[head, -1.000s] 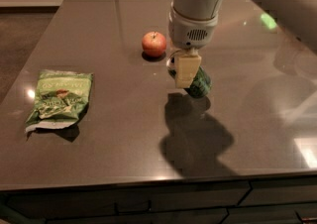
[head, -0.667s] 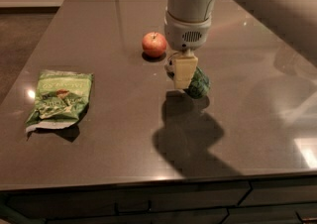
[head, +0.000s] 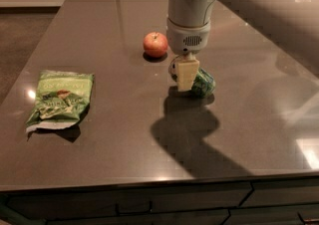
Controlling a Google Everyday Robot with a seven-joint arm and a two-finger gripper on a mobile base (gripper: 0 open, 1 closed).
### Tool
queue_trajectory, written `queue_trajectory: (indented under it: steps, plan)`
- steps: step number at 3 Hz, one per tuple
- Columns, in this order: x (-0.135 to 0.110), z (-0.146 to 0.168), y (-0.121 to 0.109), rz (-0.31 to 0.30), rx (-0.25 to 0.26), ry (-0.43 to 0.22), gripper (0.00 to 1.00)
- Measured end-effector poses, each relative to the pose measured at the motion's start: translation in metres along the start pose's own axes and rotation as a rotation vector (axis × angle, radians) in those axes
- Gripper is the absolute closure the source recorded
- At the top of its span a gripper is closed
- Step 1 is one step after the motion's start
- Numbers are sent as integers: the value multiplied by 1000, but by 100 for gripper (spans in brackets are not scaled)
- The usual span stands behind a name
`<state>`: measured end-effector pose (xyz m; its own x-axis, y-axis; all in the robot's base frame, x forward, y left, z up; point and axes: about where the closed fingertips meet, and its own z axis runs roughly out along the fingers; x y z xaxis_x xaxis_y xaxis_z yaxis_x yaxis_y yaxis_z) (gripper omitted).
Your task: Knock green can over
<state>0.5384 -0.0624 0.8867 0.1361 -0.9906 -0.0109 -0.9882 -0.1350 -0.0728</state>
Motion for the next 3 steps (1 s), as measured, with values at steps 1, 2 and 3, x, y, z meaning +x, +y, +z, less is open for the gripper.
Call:
queue_trajectory:
  steps: [1, 2, 3]
  plan:
    - [2, 5, 2, -2, -13, 4, 2]
    - [2, 8, 11, 3, -22, -27, 0]
    - [2, 8, 11, 3, -22, -27, 0]
